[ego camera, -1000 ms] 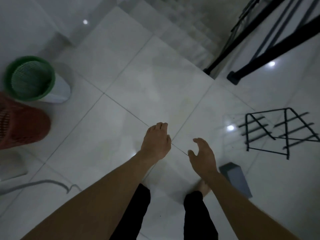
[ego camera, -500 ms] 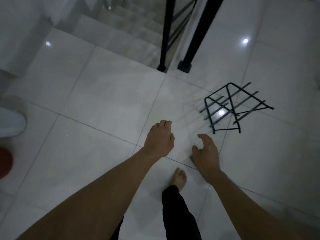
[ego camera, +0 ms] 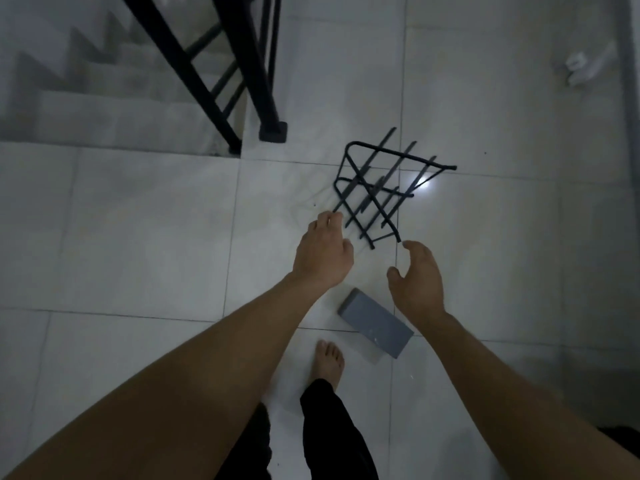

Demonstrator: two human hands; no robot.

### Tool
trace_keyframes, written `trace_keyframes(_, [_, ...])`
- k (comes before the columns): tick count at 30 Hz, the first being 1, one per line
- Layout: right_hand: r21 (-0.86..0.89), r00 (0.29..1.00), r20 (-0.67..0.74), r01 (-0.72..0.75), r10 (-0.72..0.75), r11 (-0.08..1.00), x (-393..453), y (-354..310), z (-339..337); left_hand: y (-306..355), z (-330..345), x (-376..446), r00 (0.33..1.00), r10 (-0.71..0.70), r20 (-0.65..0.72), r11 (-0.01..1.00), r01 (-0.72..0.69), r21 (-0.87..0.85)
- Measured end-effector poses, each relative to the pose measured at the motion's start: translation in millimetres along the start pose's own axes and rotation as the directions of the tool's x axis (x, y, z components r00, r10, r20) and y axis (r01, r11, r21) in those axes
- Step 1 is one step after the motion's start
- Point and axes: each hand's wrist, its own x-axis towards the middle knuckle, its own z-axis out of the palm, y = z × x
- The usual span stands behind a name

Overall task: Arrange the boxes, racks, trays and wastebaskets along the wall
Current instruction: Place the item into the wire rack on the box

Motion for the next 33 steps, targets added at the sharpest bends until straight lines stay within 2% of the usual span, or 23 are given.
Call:
trace_keyframes(4, [-0.001, 0.999, 0.039, -0.014, 0.014, 1.0, 29.3, 12.4, 12.1, 8.0, 12.8, 37.2, 0.997, -0.073, -0.029, 0.996, 0.071, -0.056])
trace_keyframes(9, [0.01, 0.999, 0.028, -0.021, 0.02, 1.0, 87.6, 15.7, 44.5, -7.1, 35.6, 101.2, 0.997, -0.044, -0.065, 0.999, 0.042, -0.023])
trace_keyframes(13, [0.027, 0.998, -0.047, -0.031, 0.032, 0.999, 143.1, 18.6, 83.1, -23.9, 56.9, 163.6, 0.997, -0.012, -0.075, 0.999, 0.015, 0.04])
trace_keyframes(18, [-0.03, 0.987, -0.137, -0.09, 0.085, 0.995, 185.7, 21.0, 109.8, -36.2, 74.6, 215.8, 0.99, 0.137, 0.01, 0.976, -0.137, 0.171])
trace_keyframes(21, [-0.038, 0.973, -0.17, -0.166, 0.157, 0.985, 196.1, 27.6, 118.0, -45.8, 84.2, 239.4, 0.968, 0.21, 0.14, 0.918, -0.244, 0.312])
trace_keyframes(23, [-0.003, 0.95, -0.126, -0.289, 0.287, 0.957, 203.0, 34.9, 119.5, -52.7, 85.3, 250.2, 0.945, 0.223, 0.239, 0.852, -0.308, 0.423])
trace_keyframes(25, [0.04, 0.937, -0.079, -0.339, 0.341, 0.94, 209.4, 44.3, 121.1, -55.8, 84.1, 253.7, 0.931, 0.255, 0.263, 0.796, -0.356, 0.489])
trace_keyframes(27, [0.062, 0.949, -0.098, -0.296, 0.301, 0.953, 209.3, 49.3, 122.1, -56.2, 81.8, 250.7, 0.925, 0.297, 0.236, 0.76, -0.379, 0.529])
trace_keyframes(33, [-0.05, 0.971, -0.176, -0.172, 0.16, 0.984, 177.2, 37.6, 110.8, -64.0, 68.4, 221.9, 0.934, 0.319, 0.161, 0.799, -0.357, 0.484])
